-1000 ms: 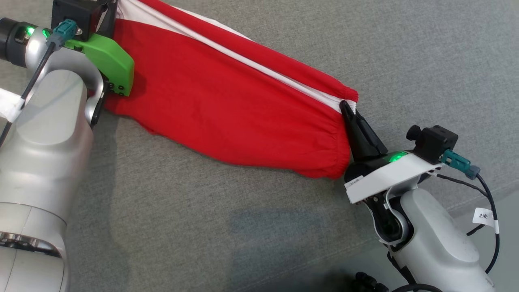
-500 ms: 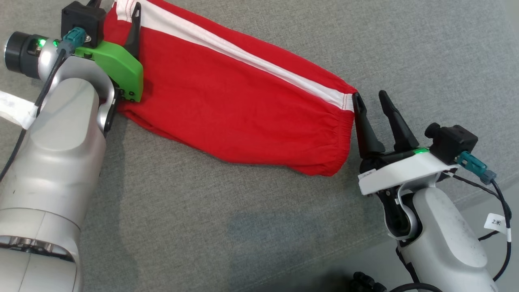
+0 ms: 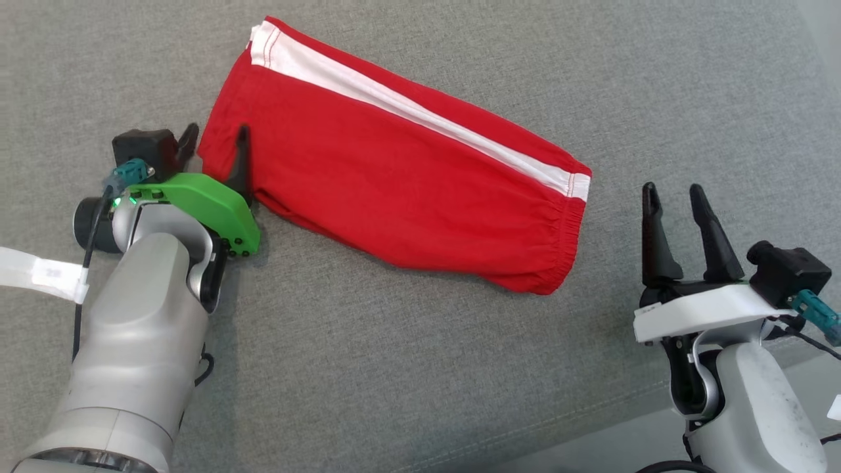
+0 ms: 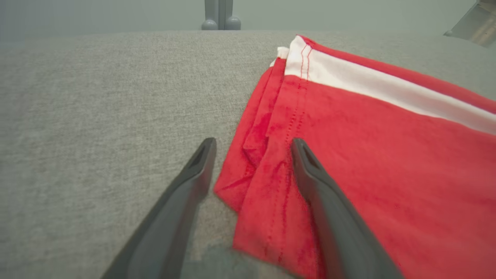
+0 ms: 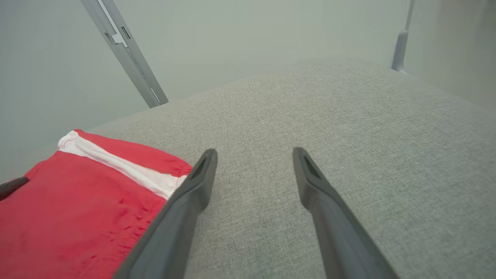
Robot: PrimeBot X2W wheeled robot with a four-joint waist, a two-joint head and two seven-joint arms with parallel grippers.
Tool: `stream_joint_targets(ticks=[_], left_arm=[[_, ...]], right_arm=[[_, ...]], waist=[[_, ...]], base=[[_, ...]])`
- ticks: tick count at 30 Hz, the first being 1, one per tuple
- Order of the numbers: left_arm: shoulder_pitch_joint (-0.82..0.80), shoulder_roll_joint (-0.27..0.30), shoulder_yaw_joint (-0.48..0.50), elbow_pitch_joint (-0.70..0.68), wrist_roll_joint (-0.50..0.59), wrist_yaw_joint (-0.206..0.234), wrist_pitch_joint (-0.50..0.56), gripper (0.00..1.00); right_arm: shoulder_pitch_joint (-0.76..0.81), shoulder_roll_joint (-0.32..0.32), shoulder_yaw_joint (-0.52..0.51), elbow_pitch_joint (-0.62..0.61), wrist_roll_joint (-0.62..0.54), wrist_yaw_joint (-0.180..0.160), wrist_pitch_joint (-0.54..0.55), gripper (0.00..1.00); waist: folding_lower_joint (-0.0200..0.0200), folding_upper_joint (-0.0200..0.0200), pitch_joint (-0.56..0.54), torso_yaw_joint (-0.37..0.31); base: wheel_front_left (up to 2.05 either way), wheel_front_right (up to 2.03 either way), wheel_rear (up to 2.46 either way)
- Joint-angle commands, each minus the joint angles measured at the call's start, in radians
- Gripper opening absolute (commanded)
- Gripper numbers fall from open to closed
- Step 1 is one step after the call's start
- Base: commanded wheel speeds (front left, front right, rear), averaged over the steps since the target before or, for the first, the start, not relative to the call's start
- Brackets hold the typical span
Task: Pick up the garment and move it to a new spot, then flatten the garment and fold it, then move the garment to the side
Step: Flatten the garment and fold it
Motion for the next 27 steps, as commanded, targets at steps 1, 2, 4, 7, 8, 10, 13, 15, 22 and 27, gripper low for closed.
stream_joint_targets(ticks=[1,2,4,7,8,10,13,15,22,27], left_arm=[[0.022,-0.003,0.001,0.022,-0.004,-0.005,0.002,1.0],[0.03,-0.009,0.0,0.037,-0.01,-0.008,0.002,1.0],[0.036,-0.017,-0.002,0.06,-0.018,-0.012,0.003,1.0],[0.045,-0.029,-0.009,0.078,-0.027,-0.015,0.003,0.0],[0.051,-0.035,-0.013,0.08,-0.03,-0.017,0.003,0.0],[0.06,-0.039,-0.017,0.069,-0.033,-0.019,0.003,0.0],[0.09,-0.035,0.001,0.026,-0.039,-0.02,0.002,0.0],[0.123,-0.034,0.018,-0.007,-0.039,-0.016,0.002,0.0],[0.305,-0.042,0.11,-0.19,0.016,0.055,0.002,0.0],[0.443,-0.069,0.166,-0.293,0.049,0.086,0.001,0.0]], right_arm=[[0.006,0.001,0.008,0.005,-0.003,-0.001,-0.003,1.0],[0.006,0.0,0.011,0.007,0.002,-0.001,-0.003,1.0],[0.006,0.0,0.014,0.012,0.006,-0.001,-0.003,1.0],[0.005,0.0,0.019,0.014,0.003,-0.001,-0.003,1.0],[0.009,0.0,0.019,0.015,0.001,-0.001,-0.003,1.0],[0.017,0.0,0.016,0.018,0.001,-0.001,-0.003,1.0],[0.03,0.0,0.01,0.022,-0.003,-0.001,-0.003,1.0],[0.043,0.0,0.005,0.027,-0.006,-0.001,-0.003,1.0],[0.097,0.0,0.017,0.05,0.003,-0.001,-0.003,1.0],[0.126,-0.003,0.027,0.068,0.001,-0.001,-0.003,1.0]], waist=[[0.0,-0.0001,-0.015,0.009],[0.0,-0.0001,-0.018,0.009],[0.0,-0.0001,-0.023,0.007],[0.0,-0.0001,-0.035,0.006],[0.0,-0.0001,-0.041,0.007],[0.0,-0.0001,-0.058,0.011],[0.0,-0.0001,-0.091,0.025],[0.0,-0.0001,-0.121,0.039],[0.0,-0.0001,-0.225,0.128],[0.0,-0.0001,-0.266,0.202]], base=[[0.0,0.0,0.0],[0.0,0.0,0.0],[0.0,0.0,0.0],[0.0,0.0,0.0],[0.0,0.0,0.0],[0.0,0.0,0.0],[0.0,0.0,0.0],[0.0,0.0,0.0],[0.0,0.0,0.0],[0.0,0.0,0.0]])
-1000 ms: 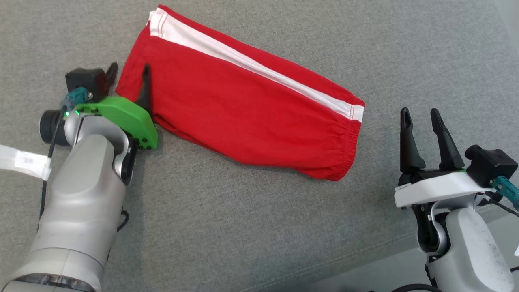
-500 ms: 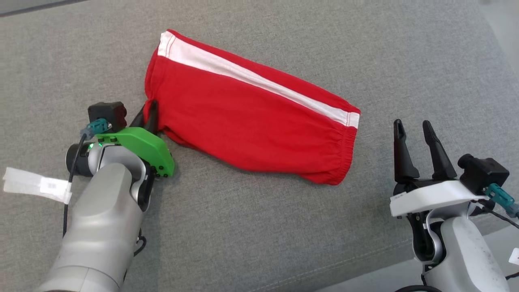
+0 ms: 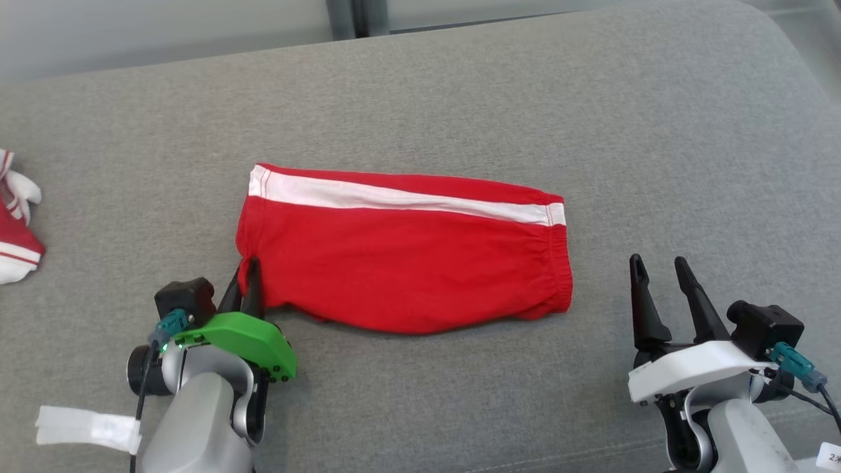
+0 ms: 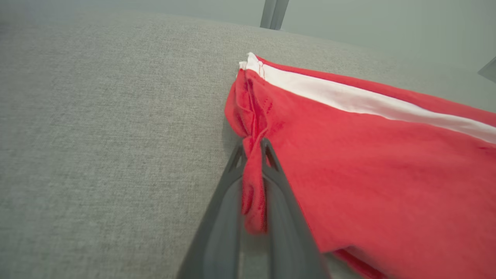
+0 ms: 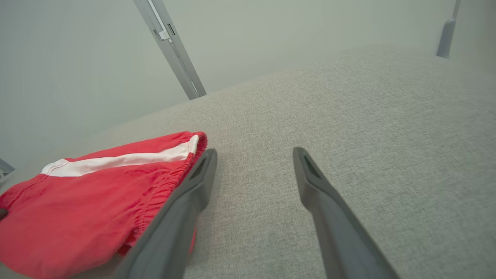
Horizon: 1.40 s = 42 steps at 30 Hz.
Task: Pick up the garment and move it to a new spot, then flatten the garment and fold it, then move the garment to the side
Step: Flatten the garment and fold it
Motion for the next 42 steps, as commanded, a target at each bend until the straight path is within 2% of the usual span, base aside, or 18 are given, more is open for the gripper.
stream_joint_targets(ticks=[1,5,6,7,8,14,18,22,31,34,35,36,37,38,42], left_arm=[[0.044,-0.003,0.015,-0.03,0.018,0.008,0.001,0.0],[0.122,-0.017,0.036,-0.085,0.053,0.009,0.001,0.0],[0.137,-0.019,0.039,-0.096,0.059,0.008,0.001,0.15],[0.153,-0.021,0.04,-0.106,0.068,0.005,0.001,0.43],[0.166,-0.022,0.043,-0.112,0.074,0.008,0.001,1.0],[0.21,-0.025,0.025,-0.177,0.075,0.008,0.001,1.0],[0.226,-0.025,0.01,-0.197,0.072,0.008,0.001,1.0],[0.232,-0.024,-0.004,-0.19,0.036,-0.013,0.001,1.0],[0.235,-0.024,0.007,-0.198,0.045,-0.01,0.001,1.0],[0.232,-0.024,0.005,-0.201,0.044,-0.009,0.001,1.0],[0.23,-0.024,0.004,-0.203,0.042,-0.008,0.001,1.0],[0.226,-0.024,0.003,-0.207,0.04,-0.008,0.001,1.0],[0.223,-0.024,0.002,-0.209,0.04,-0.009,0.001,1.0],[0.221,-0.024,0.002,-0.211,0.041,-0.009,0.001,1.0],[0.225,-0.024,0.002,-0.218,0.044,-0.011,0.001,1.0]], right_arm=[[0.012,-0.004,0.006,0.005,-0.004,-0.001,-0.003,1.0],[0.009,-0.012,0.026,0.022,-0.007,-0.001,-0.003,1.0],[0.007,-0.012,0.029,0.026,-0.005,-0.001,-0.003,1.0],[0.003,-0.012,0.035,0.028,-0.003,-0.001,-0.003,1.0],[-0.002,-0.012,0.042,0.032,-0.003,-0.001,-0.003,1.0],[-0.043,-0.012,0.107,0.066,0.011,-0.001,-0.003,1.0],[-0.08,-0.009,0.068,0.175,-0.015,-0.001,-0.003,1.0],[-0.126,-0.001,0.068,0.3,-0.022,-0.001,-0.003,1.0],[-0.185,-0.001,0.152,0.478,0.058,-0.001,-0.001,1.0],[-0.195,0.001,0.177,0.505,0.081,-0.001,0.0,1.0],[-0.202,0.002,0.186,0.51,0.098,-0.001,0.0,0.93],[-0.21,0.002,0.194,0.509,0.11,-0.001,0.001,0.49],[-0.214,0.002,0.2,0.504,0.118,-0.001,0.001,0.13],[-0.218,0.002,0.2,0.496,0.129,-0.001,0.0,0.0],[-0.216,0.0,0.167,0.48,0.164,-0.001,-0.001,0.0]], waist=[[0.0,0.0,-0.065,0.092],[0.0,0.0,-0.072,0.133],[0.0,0.0,-0.073,0.141],[0.0,0.0,-0.073,0.148],[0.0,0.0,-0.074,0.154],[0.0,0.0,-0.073,0.185],[0.0,0.0,-0.07,0.202],[0.0,0.0,-0.061,0.221],[0.0,0.0,-0.032,0.245],[0.0,0.0,-0.028,0.248],[0.0,0.0,-0.025,0.251],[0.0,0.0,-0.022,0.254],[0.0,0.0,-0.02,0.256],[0.0,0.0,-0.019,0.258],[0.0,0.0,-0.019,0.262]], base=[[0.0,0.0,0.0],[0.0,0.0,0.0],[0.0,0.0,0.0],[0.0,0.0,0.0],[0.0,0.0,0.0],[0.0,0.0,0.0],[0.0,0.0,0.0],[0.0,0.0,0.0],[0.0,0.0,0.0],[0.0,0.0,0.0],[0.0,0.0,0.0],[0.0,0.0,0.0],[0.0,0.0,0.0],[0.0,0.0,0.0],[0.0,0.0,0.0]])
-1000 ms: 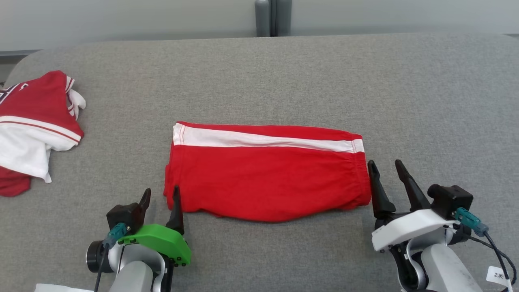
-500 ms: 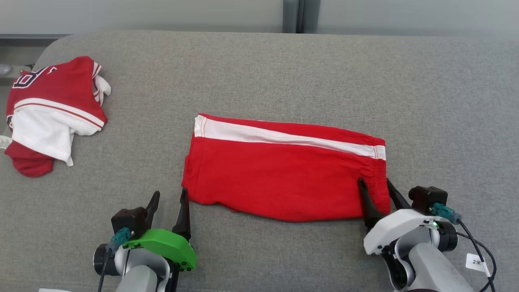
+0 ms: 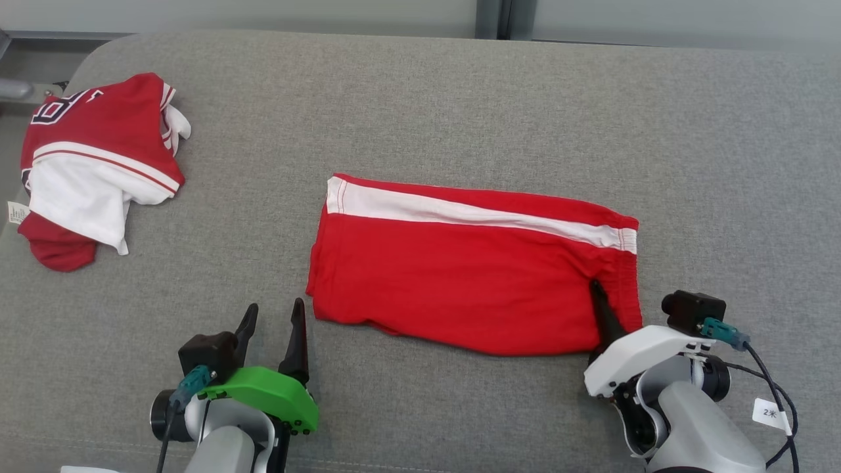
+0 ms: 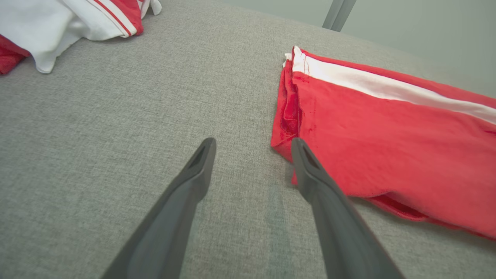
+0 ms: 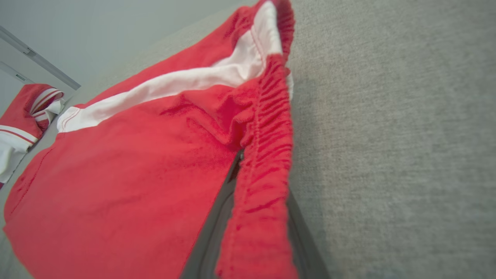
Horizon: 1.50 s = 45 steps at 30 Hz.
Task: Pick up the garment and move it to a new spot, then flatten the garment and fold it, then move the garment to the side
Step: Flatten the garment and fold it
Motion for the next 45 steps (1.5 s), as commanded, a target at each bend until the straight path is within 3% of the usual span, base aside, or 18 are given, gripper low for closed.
stream_joint_targets(ticks=[1,7,10,20,24,27,28,29,30,38,45], left_arm=[[0.007,0.003,0.004,-0.005,0.005,-0.002,0.001,1.0],[0.028,0.003,0.012,-0.008,0.005,-0.001,0.001,1.0],[0.033,0.003,0.001,-0.006,-0.008,-0.003,0.001,1.0],[0.041,0.003,-0.069,0.004,-0.038,-0.009,0.001,1.0],[0.043,0.003,-0.129,0.007,-0.075,-0.013,0.001,1.0],[0.037,0.003,-0.156,-0.001,-0.08,-0.001,0.001,1.0],[0.036,0.003,-0.162,-0.006,-0.084,0.001,0.001,1.0],[0.036,0.003,-0.169,-0.008,-0.088,0.002,0.001,1.0],[0.039,0.003,-0.174,-0.009,-0.091,0.006,0.001,1.0],[0.068,0.002,-0.13,-0.014,-0.082,0.028,0.001,1.0],[0.068,0.003,-0.083,-0.09,-0.01,0.034,0.001,1.0]], right_arm=[[0.008,-0.002,-0.014,0.001,0.007,-0.001,0.002,0.0],[0.009,-0.047,-0.094,-0.049,0.024,-0.001,0.001,0.0],[0.001,-0.071,-0.087,-0.072,0.046,-0.001,0.001,0.0],[-0.067,-0.091,0.293,-0.242,0.202,0.0,0.078,0.0],[-0.129,-0.073,0.424,-0.244,0.234,0.0,0.098,0.0],[-0.175,-0.062,0.466,-0.195,0.227,0.0,0.077,0.0],[-0.19,-0.055,0.465,-0.166,0.223,0.0,0.064,0.26],[-0.205,-0.052,0.476,-0.137,0.206,0.0,0.054,0.83],[-0.218,-0.044,0.489,-0.11,0.196,0.0,0.044,1.0],[-0.27,-0.015,0.523,-0.051,0.204,0.0,0.001,1.0],[-0.12,-0.067,0.217,-0.164,0.121,0.0,0.0,1.0]], waist=[[0.0,0.0,-0.002,-0.001],[0.0,0.0,-0.013,-0.018],[0.0,0.0,-0.019,-0.028],[0.0,0.0,-0.031,-0.015],[0.0,0.0,-0.033,0.053],[0.0,0.0,-0.03,0.107],[0.0,0.0,-0.028,0.125],[0.0,0.0,-0.025,0.142],[0.0,0.0,-0.024,0.156],[0.0,0.0,-0.021,0.148],[0.0,0.0,-0.017,0.082]], base=[[0.0,0.0,0.0],[0.0,0.0,0.0],[0.0,0.0,0.0],[0.0,0.0,0.0],[0.0,0.0,0.0],[0.0,0.0,0.0],[0.0,0.0,0.0],[0.0,0.0,0.0],[0.0,0.0,0.0],[0.0,0.0,0.0],[0.0,0.0,0.0]])
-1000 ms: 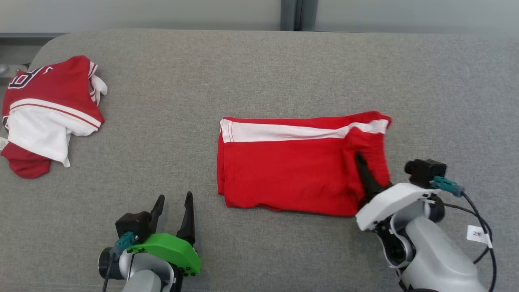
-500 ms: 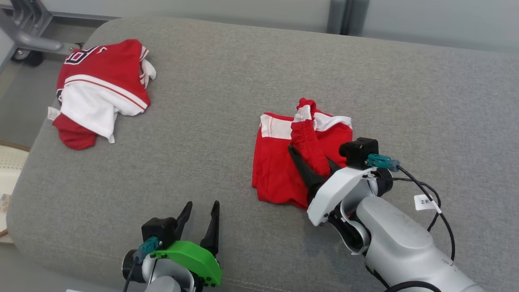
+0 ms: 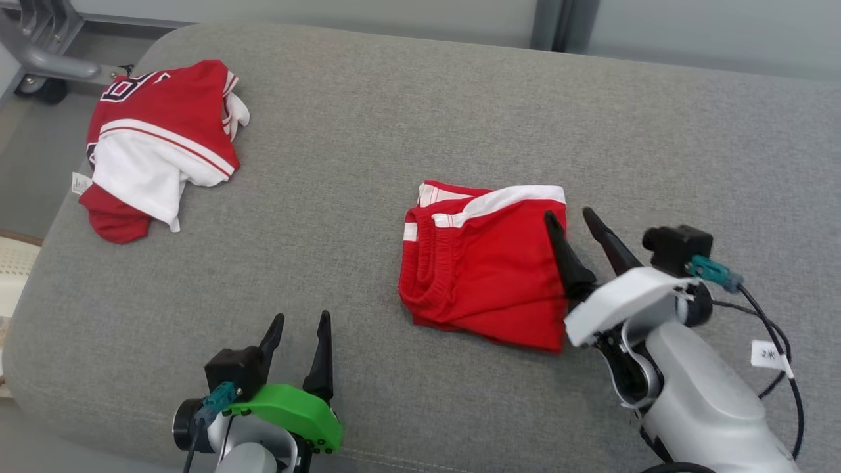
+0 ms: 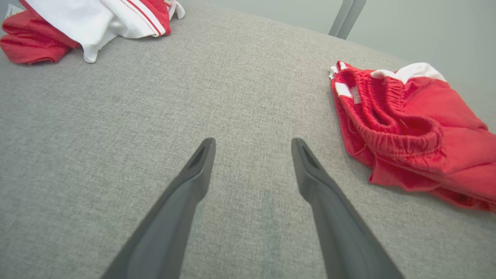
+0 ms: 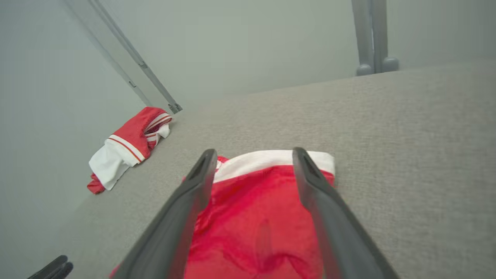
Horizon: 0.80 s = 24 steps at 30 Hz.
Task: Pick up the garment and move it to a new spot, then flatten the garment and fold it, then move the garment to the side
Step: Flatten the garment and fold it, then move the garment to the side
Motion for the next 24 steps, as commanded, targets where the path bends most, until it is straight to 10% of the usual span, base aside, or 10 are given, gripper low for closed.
stream_joint_targets(ticks=[1,20,21,22,24], left_arm=[[0.006,0.003,0.007,-0.009,0.019,0.001,0.001,1.0],[0.021,0.003,0.015,-0.079,0.112,-0.014,0.001,1.0],[0.022,0.003,0.016,-0.08,0.114,-0.013,0.001,1.0],[0.023,0.003,0.018,-0.084,0.119,-0.011,0.001,1.0],[0.03,0.003,0.024,-0.088,0.128,-0.008,0.001,1.0]], right_arm=[[0.038,-0.007,-0.034,0.001,-0.022,0.0,-0.003,1.0],[0.051,0.043,-0.024,0.222,-0.053,0.0,-0.002,1.0],[0.045,0.045,-0.03,0.222,-0.051,0.0,-0.002,0.18],[0.042,0.044,-0.033,0.222,-0.059,0.0,-0.002,0.0],[0.044,0.043,-0.052,0.217,-0.07,0.0,-0.002,0.0]], waist=[[0.0,0.0,0.002,-0.027],[0.0,0.0,0.008,0.051],[0.0,0.0,0.008,0.052],[0.0,0.0,0.006,0.05],[0.0,0.0,-0.002,0.038]], base=[[0.0,0.0,0.0],[0.0,0.0,0.0],[0.0,0.0,0.0],[0.0,0.0,0.0],[0.0,0.0,0.0]])
